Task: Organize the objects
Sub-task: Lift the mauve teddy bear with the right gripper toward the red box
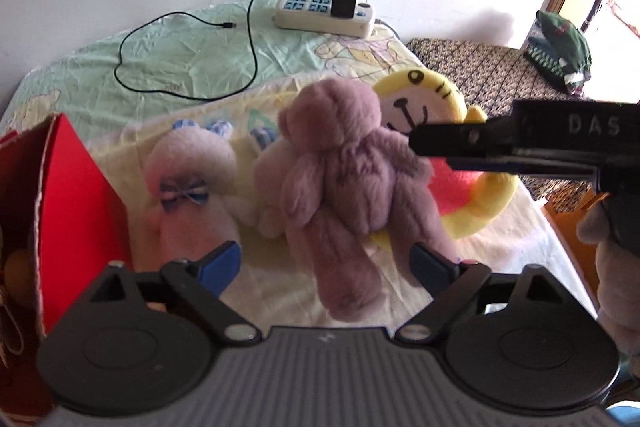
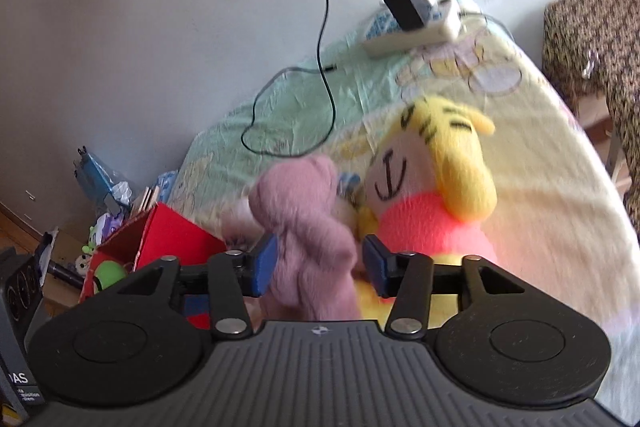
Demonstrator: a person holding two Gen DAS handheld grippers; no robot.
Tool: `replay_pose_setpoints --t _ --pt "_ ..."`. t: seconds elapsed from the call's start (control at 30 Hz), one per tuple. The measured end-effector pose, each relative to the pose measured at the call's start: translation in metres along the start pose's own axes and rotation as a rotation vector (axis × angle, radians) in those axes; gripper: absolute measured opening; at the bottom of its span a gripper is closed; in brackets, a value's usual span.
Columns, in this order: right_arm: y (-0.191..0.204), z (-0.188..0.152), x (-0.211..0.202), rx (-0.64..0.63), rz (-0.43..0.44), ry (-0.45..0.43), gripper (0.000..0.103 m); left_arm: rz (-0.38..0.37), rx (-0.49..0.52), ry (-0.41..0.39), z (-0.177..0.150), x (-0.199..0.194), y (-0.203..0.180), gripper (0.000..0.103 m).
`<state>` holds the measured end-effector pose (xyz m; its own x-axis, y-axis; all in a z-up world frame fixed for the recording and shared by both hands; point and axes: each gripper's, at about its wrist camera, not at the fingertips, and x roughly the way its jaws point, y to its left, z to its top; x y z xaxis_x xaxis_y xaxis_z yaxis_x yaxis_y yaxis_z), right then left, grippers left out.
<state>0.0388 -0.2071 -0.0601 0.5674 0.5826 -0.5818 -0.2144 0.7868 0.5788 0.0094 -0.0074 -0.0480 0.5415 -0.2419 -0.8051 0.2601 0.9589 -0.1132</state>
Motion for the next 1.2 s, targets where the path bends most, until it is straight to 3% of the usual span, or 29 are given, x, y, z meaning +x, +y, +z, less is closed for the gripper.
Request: replay_pose_setpoints --t 0.1,0.47,0.67,0.9,1.2 --pt "0.001 0.004 0.009 -0.004 -0.010 0.000 0.056 0.004 -0.023 0.017 0.003 0.011 0.005 0.092" --pt "0.001 0.000 0.045 -0.013 0.003 0.106 0.055 -0.103 -0.048 0.062 0.012 0.042 0.007 0.092" --pt "-0.011 0.001 0.049 0.069 0.046 0.130 0.051 -0.129 -0.053 0.071 0.018 0.046 0.003 0.092" --pt "-0.028 -0.003 0.052 0.200 0.137 0.154 0.047 -0.096 -0.028 0.072 0.022 0.050 -0.009 0.094" --pt "-0.030 -0.003 0.040 0.247 0.186 0.114 0.040 -0.066 0.005 0.042 0.024 0.037 -0.017 0.085"
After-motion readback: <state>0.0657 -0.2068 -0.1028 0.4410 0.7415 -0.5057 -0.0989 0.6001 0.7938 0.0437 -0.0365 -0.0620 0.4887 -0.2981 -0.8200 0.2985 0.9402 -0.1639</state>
